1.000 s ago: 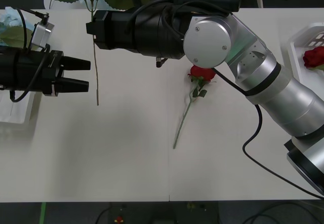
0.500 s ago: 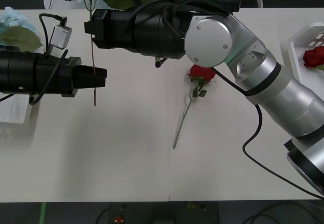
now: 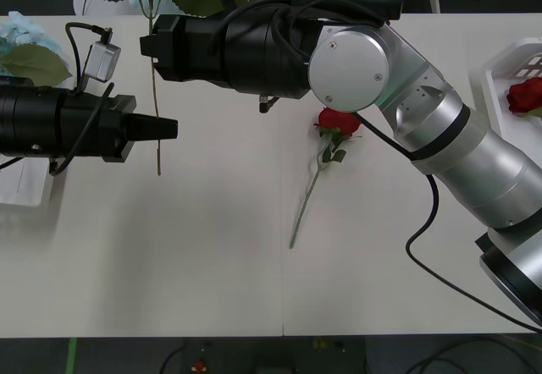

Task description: Put the red flowers into the right box and the blue flowers into the left box

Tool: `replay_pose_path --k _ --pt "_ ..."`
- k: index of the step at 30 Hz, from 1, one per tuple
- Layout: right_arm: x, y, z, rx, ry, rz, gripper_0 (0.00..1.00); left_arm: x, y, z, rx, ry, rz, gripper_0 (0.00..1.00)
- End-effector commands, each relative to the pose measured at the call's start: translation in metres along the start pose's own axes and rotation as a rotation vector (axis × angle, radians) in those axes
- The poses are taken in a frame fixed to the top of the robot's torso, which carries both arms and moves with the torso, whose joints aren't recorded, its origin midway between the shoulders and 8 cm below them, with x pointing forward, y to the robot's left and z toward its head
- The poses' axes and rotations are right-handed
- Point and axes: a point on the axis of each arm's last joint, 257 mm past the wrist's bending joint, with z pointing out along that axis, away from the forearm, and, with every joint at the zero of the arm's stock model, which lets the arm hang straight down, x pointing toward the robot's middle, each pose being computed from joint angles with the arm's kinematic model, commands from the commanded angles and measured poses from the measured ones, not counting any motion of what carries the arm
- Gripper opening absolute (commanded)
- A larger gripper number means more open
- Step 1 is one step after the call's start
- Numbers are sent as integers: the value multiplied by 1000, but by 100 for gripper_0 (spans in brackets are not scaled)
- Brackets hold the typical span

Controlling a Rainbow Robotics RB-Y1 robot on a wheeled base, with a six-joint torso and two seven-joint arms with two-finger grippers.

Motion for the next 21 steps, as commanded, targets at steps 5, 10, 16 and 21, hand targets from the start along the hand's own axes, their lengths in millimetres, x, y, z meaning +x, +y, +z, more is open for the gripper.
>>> replay_pose_path --k 5,10,16,21 --pt "-20 30 6 -51 -24 -78 67 -16 -2 -5 0 -54 -40 0" --pt "-22 26 3 -42 -26 -81 88 -16 -2 -5 1 -55 -44 0" --pt "-24 16 -2 -21 -26 -88 92 -20 -2 -6 -1 -63 -46 0" --pt "-22 -1 -11 16 -2 -91 92 -29 2 -17 -25 -71 -43 0"
